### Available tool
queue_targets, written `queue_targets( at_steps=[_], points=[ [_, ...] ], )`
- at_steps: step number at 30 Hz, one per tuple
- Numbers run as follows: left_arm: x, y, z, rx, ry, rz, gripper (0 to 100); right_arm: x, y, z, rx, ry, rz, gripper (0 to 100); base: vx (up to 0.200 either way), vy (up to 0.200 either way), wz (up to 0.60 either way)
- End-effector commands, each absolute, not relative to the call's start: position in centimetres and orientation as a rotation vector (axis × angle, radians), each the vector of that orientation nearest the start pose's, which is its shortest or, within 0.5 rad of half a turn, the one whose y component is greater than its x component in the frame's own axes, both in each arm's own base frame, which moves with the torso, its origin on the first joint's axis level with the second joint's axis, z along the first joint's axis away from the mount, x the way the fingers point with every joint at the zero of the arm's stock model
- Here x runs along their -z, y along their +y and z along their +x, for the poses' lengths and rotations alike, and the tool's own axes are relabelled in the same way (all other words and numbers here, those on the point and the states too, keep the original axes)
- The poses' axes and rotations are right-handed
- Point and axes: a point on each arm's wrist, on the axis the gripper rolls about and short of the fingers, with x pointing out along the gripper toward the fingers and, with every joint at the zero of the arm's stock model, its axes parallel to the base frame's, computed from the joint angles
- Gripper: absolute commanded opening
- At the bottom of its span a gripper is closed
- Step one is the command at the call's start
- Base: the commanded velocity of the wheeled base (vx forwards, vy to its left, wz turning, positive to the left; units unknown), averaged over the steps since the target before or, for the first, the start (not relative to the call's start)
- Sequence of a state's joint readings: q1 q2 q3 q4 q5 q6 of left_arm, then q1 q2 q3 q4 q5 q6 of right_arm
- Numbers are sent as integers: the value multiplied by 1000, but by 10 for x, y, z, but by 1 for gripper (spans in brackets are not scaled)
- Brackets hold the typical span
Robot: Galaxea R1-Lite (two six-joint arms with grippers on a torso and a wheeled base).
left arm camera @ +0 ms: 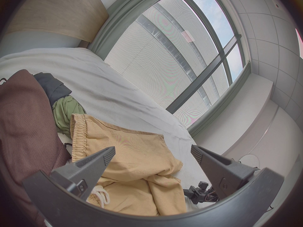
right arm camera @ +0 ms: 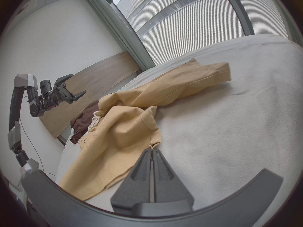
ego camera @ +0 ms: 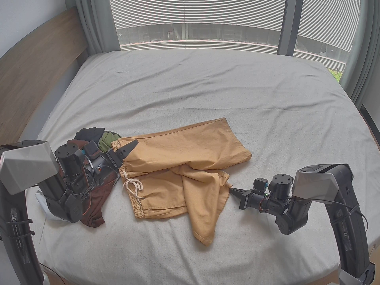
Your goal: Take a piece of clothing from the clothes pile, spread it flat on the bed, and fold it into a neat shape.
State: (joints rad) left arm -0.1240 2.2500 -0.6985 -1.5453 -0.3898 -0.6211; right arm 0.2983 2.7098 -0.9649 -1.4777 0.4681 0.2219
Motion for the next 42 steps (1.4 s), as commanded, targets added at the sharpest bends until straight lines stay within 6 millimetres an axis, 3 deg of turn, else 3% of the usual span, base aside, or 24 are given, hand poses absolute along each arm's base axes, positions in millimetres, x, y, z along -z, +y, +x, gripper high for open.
queue_targets(
  at_steps=[1,11,14,17,28,32,37,38,42],
  points=[
    [-59,-55,364,496,169,-608,100,72,116,389,-698,337,236,0,0,0,0],
    [-59,-55,364,496,168,-608,100,61,80,385,-613,332,249,0,0,0,0],
    [-58,-55,364,496,169,-608,100,61,78,386,-607,331,250,0,0,0,0],
    [-57,-55,365,495,172,-609,100,56,63,394,-569,309,255,0,0,0,0],
    [-57,-56,364,497,174,-607,100,42,46,435,-522,287,269,0,0,0,0],
    [-56,-55,364,495,175,-608,100,43,49,432,-523,291,271,0,0,0,0],
    [-56,-56,364,497,175,-606,100,43,51,409,-532,333,277,0,0,0,0],
    [-56,-56,364,496,177,-608,100,43,51,406,-534,338,279,100,0,0,0],
    [-53,-56,365,493,182,-606,100,41,68,380,-578,406,327,100,0,0,0]
  ],
)
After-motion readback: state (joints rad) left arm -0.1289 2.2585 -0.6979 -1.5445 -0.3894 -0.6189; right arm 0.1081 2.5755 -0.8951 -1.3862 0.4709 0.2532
